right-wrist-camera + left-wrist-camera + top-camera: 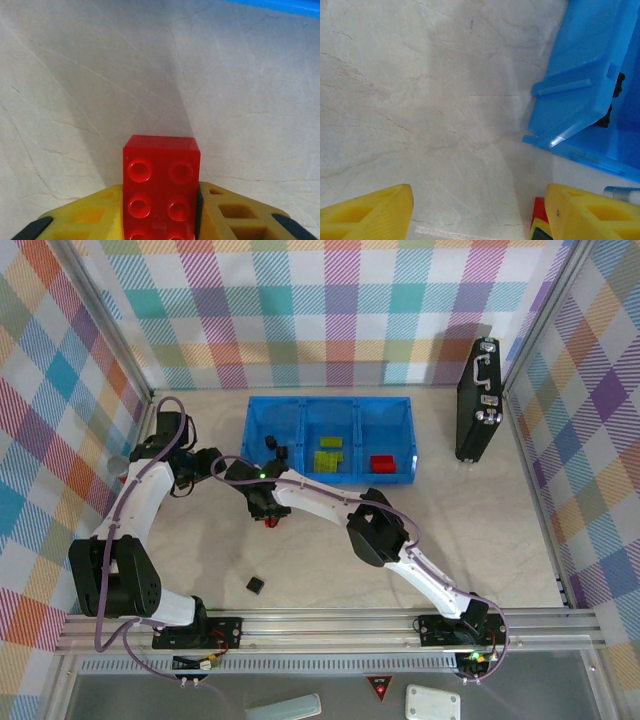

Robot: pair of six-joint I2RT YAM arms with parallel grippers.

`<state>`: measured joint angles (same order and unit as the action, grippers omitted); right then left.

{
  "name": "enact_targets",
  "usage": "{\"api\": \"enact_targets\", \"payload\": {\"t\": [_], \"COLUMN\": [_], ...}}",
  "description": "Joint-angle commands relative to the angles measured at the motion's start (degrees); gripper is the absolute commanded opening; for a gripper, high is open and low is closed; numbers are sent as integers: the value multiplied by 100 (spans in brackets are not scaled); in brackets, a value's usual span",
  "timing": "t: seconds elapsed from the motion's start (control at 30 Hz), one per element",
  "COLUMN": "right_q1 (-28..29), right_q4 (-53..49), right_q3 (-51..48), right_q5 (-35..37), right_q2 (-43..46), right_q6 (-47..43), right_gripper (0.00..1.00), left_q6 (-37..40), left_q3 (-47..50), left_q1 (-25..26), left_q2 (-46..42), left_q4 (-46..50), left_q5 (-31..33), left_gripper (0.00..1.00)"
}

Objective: Sort the legos into containers by color
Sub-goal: Pick up the lego from the center of the table.

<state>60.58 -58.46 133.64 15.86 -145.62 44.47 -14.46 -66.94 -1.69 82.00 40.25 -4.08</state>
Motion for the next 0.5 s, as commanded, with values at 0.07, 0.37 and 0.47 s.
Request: {"api": "enact_targets", "payload": {"t": [0.07,0.37,0.47], "right_q1": [13,-367,-560], "right_q4": [46,670,848], "right_q3": [-578,-2448,-3152], "right_q5": [141,-109,-144], "right_q2": [711,1841,2265], "right_q6": [-319,-544,-579], "right_gripper": [36,37,37], "left_q6": [66,119,119], "left_q3": [-8,-30,-42], "left_q1": [-24,-24,-24], "left_q2": [20,64,96], "left_q4": [-9,0,1], "left_q5": [-102,-110,-137], "left_gripper": [69,70,70]}}
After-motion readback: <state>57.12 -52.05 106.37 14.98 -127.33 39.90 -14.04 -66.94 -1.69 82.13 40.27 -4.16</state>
